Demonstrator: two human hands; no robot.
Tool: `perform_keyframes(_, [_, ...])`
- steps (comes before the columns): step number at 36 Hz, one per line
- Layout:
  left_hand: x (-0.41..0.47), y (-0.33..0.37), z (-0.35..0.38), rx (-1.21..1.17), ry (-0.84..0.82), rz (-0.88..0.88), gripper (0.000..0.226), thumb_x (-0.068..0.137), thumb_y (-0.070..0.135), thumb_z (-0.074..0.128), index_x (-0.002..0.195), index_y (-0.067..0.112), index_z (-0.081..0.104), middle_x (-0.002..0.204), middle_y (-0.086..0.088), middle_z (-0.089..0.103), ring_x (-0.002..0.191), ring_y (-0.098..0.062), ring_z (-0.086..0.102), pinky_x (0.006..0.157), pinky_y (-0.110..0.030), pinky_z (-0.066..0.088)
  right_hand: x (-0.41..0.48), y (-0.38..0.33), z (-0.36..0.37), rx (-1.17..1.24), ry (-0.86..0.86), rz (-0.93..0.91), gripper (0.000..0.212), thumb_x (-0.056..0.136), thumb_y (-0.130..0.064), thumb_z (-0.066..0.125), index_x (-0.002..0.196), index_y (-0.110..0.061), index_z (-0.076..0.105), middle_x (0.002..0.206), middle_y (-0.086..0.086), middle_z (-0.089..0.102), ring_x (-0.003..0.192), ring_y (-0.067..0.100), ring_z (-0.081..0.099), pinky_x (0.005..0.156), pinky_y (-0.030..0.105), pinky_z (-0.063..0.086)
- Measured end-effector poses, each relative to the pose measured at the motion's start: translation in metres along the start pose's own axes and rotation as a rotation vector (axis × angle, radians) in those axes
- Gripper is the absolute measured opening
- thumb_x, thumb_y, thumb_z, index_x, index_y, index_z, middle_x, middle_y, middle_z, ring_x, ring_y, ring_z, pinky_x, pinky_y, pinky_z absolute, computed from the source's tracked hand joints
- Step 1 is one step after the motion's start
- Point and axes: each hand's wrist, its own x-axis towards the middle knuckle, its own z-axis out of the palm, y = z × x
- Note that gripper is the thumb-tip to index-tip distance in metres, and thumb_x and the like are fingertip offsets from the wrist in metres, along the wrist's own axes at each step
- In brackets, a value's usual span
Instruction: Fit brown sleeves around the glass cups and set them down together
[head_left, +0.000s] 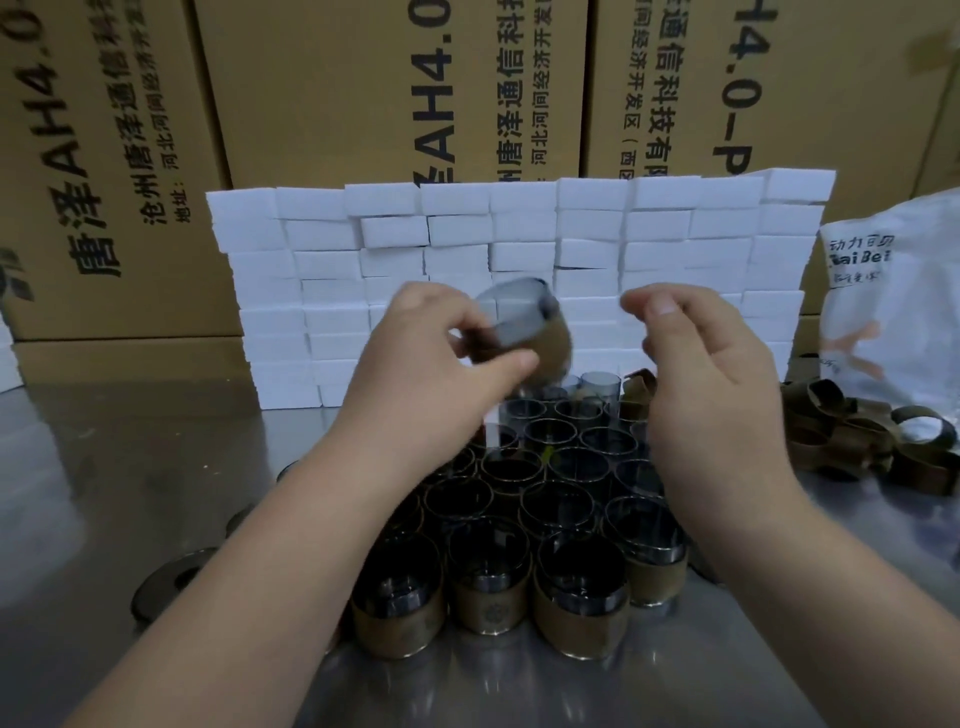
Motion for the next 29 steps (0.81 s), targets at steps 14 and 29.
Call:
perform_keyframes(14, [0.127,-0.111,0.026,0.535,-0.163,-0.264,0.029,0.091,0.026,0.053,0.065,0.014,0.048,0.06,-0.003,0.046,0.054,-0.017,0.042,0.045,-0.025,0.027,0.03,0.054,-0.064,-0.275,-0.128,0.091,0.03,0.069,-0.054,0.051,0.081,-0.033,0.07,0.071,-0.001,0.067,0.057,0.021,0.059,0.043,0.027,0.043])
perform_keyframes(29, [0.145,-0.171,0.103,0.819,-0.689,-0.258,0.035,0.098,0.027,0.04,0.118,0.008,0.061,0.109,-0.013,0.061,0.095,-0.025,0.053,0.081,-0.031,0.041,0.125,0.204,-0.13,-0.979,-0.189,0.216,0.015,0.076,-0.046,0.058,0.066,-0.036,0.062,0.063,-0.009,0.061,0.058,0.02,0.058,0.057,0.033,0.048])
